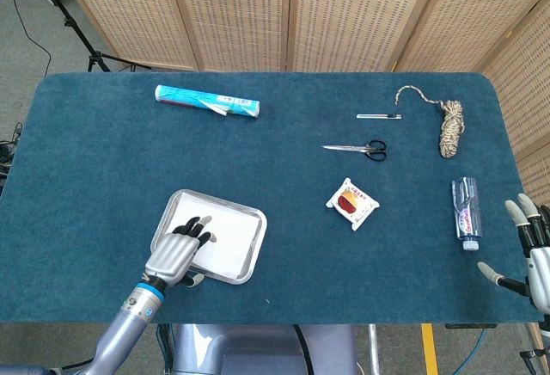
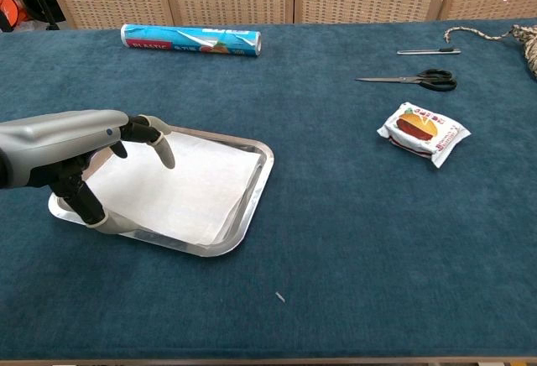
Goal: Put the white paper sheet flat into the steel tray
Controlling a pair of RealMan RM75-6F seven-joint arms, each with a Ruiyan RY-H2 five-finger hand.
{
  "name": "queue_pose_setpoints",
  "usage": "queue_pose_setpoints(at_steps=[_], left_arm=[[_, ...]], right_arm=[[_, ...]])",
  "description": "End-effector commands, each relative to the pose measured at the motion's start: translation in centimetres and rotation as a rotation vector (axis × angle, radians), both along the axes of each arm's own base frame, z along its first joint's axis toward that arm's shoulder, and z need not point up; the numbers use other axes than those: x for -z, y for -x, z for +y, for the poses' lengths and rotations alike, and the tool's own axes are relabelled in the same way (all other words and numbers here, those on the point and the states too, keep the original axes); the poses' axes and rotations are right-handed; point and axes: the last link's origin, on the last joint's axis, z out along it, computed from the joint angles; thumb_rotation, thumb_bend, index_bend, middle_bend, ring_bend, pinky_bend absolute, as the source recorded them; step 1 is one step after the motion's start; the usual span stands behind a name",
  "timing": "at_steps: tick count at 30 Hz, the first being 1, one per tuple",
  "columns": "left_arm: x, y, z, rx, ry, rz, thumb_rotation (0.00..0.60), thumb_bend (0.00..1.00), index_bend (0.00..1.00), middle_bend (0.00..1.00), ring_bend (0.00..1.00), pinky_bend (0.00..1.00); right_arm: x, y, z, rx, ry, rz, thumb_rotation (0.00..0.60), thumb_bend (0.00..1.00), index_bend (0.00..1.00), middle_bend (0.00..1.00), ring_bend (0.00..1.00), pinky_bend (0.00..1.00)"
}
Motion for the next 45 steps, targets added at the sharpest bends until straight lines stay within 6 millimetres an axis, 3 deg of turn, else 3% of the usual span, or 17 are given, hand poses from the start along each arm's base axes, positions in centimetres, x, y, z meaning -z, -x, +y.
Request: queue_pose_setpoints(at_steps=[1, 5, 14, 16, 19, 20, 23, 45], left_arm=[[0.1, -0.3, 0.0, -0.010, 0.020, -0.010, 0.600, 0.14, 0.29, 0.05, 0.01, 0.20], [-0.1, -0.5, 0.0, -0.023, 0.036, -0.023, 0.600, 0.06, 0.29, 0.03, 0.01, 0.20], [-0.2, -0.6, 0.1, -0.030, 0.037, -0.020, 0.598, 0.11, 0.29, 0.00, 0.00, 0.20], [-0.2, -0.6, 0.1, -0.027, 0.040, -0.021, 0.547, 0.11, 0.28, 0.00, 0.00, 0.18], [-0.3, -0.6, 0.0, -0.017, 0.053, -0.014, 0.313, 0.10, 0.23, 0.00, 0.00, 0.15], [-0.3, -0.6, 0.0, -0.013, 0.058, -0.009, 0.266, 0.08, 0.21, 0.00, 0.00, 0.13], [-0.4, -0.5, 0.1, -0.006, 0.064, 0.011, 0.226, 0.05, 0.19, 0.00, 0.00, 0.11], [0.8, -0.4, 0.0, -0.066, 0.142, 0.097, 0.216, 0.04, 0.19, 0.00, 0.00, 0.10]], right_arm=[[0.0, 0.0, 0.0, 0.001, 0.001, -0.001, 0.600, 0.00, 0.00, 0.00, 0.00, 0.00], [0.0, 0.0, 0.0, 0.000, 0.001, 0.000, 0.600, 0.00, 0.00, 0.00, 0.00, 0.00], [0.0, 0.0, 0.0, -0.002, 0.001, 0.002, 0.600, 0.00, 0.00, 0.00, 0.00, 0.00], [0.0, 0.0, 0.0, -0.003, 0.001, 0.001, 0.600, 0.00, 0.00, 0.00, 0.00, 0.00], [0.0, 0.0, 0.0, -0.002, 0.002, 0.000, 0.600, 0.00, 0.00, 0.00, 0.00, 0.00], [0.0, 0.0, 0.0, -0.002, 0.002, 0.000, 0.600, 0.00, 0.00, 0.00, 0.00, 0.00], [0.0, 0.0, 0.0, -0.002, 0.003, -0.001, 0.600, 0.00, 0.00, 0.00, 0.00, 0.00], [-0.1, 0.0, 0.0, -0.006, 0.007, -0.006, 0.600, 0.00, 0.00, 0.00, 0.00, 0.00]])
